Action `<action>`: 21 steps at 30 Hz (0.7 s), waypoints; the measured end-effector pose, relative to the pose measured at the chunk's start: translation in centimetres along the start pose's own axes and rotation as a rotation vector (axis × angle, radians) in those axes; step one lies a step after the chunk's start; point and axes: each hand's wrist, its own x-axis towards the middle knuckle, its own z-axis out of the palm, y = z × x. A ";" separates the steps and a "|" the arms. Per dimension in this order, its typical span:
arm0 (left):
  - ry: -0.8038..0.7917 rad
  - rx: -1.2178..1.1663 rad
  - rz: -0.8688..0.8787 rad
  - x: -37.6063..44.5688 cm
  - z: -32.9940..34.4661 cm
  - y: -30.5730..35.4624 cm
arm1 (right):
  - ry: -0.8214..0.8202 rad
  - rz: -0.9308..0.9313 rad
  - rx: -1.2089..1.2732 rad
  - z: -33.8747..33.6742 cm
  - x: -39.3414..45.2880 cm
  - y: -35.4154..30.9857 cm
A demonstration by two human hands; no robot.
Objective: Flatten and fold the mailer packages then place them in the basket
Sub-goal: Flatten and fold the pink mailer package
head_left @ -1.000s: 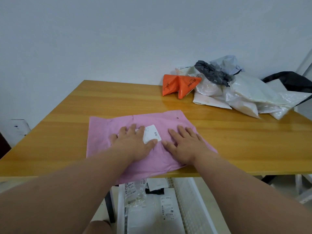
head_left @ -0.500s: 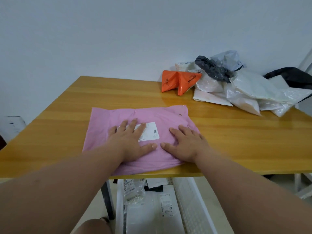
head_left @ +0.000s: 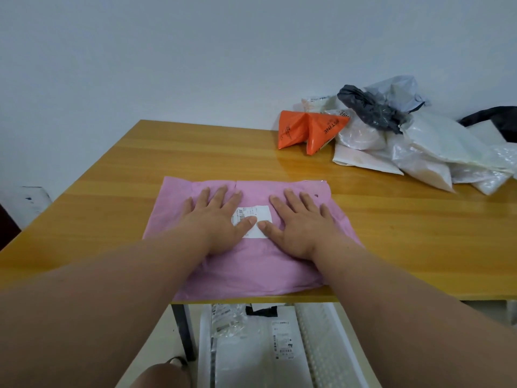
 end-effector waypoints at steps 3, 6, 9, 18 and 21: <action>0.019 0.006 0.002 0.1 0.4 0.0 | 0.013 0.002 -0.002 0.6 0.3 0.2; 0.024 0.009 -0.003 0.1 0.4 0.0 | 0.027 0.002 -0.006 0.8 0.4 0.2; 0.017 0.021 -0.008 0.1 0.3 0.1 | 0.009 0.017 -0.007 0.7 0.3 0.1; -0.034 0.036 -0.040 0.2 -0.2 0.3 | -0.023 0.058 0.023 0.5 0.3 -0.1; -0.058 0.027 -0.055 0.7 -1.0 0.1 | -0.037 0.072 0.016 -0.5 0.5 -0.4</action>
